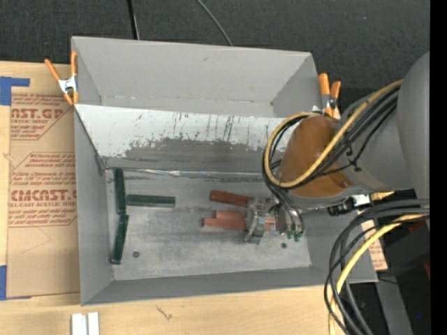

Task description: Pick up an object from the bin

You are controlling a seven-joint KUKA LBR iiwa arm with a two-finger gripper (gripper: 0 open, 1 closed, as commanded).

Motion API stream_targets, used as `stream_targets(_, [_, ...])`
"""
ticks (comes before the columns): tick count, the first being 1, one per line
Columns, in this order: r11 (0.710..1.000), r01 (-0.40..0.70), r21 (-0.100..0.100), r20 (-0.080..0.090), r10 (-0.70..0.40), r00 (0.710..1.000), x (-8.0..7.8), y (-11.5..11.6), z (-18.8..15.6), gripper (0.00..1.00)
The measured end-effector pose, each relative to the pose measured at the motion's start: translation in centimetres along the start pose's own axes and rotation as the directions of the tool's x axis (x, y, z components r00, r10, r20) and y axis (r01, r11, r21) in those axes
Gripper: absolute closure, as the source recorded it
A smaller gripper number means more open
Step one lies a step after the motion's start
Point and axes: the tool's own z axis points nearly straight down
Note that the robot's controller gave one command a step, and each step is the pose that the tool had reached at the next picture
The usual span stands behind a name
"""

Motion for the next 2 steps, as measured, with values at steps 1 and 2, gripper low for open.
stream_targets(1, [1.0,0.0,0.001,-0.007,0.0,1.0,0.2,-0.01,0.17,0.0])
stream_targets(2, [1.0,0.0,0.0,0.004,0.0,1.0,-0.12,0.0,-0.09,1.0])
